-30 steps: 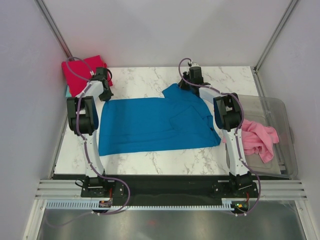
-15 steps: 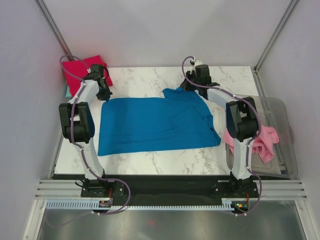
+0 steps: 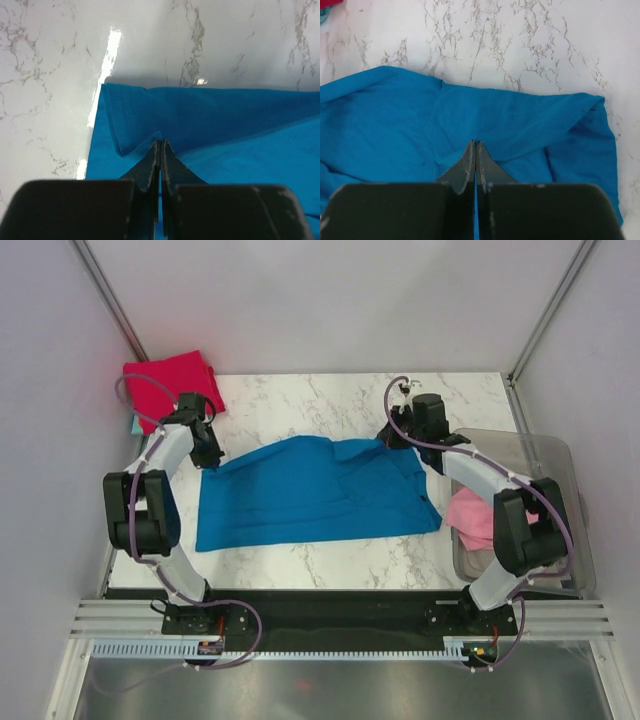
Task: Fold and stack the t-shirts
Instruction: Fold the tshirt
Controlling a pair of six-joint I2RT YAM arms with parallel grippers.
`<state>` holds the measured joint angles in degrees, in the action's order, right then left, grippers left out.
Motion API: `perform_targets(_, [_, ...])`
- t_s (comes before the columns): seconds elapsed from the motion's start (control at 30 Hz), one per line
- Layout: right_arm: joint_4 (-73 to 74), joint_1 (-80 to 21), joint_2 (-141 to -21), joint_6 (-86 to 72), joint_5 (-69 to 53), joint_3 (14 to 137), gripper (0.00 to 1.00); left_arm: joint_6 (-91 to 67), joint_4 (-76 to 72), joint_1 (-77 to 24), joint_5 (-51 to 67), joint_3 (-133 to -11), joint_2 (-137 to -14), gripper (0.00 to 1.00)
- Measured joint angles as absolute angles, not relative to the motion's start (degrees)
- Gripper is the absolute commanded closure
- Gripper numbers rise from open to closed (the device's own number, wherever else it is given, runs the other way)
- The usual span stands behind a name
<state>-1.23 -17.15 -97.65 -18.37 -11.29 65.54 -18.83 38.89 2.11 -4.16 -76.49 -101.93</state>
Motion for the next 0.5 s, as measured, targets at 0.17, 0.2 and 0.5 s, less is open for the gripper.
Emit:
perform_targets(0.17, [-0.3,-17.4,-87.5,-18.4,-10.4,58.8,1.0,-18.8,38.9,2.1,-4.2,-72.9,-98.6,0.98])
perform_targets(0.2, [-0.2,-17.4,-85.6,-18.4,-10.2,57.6,1.0,-18.8,38.9,2.1,-4.2,-72.4,-98.1,0.98])
perform_targets(0.5, [3.0,-17.5,-72.7,-19.3,-8.9,47.3,1.0,-18.1,38.7,2.1,-5.5,-68.2,-94.7,0.98])
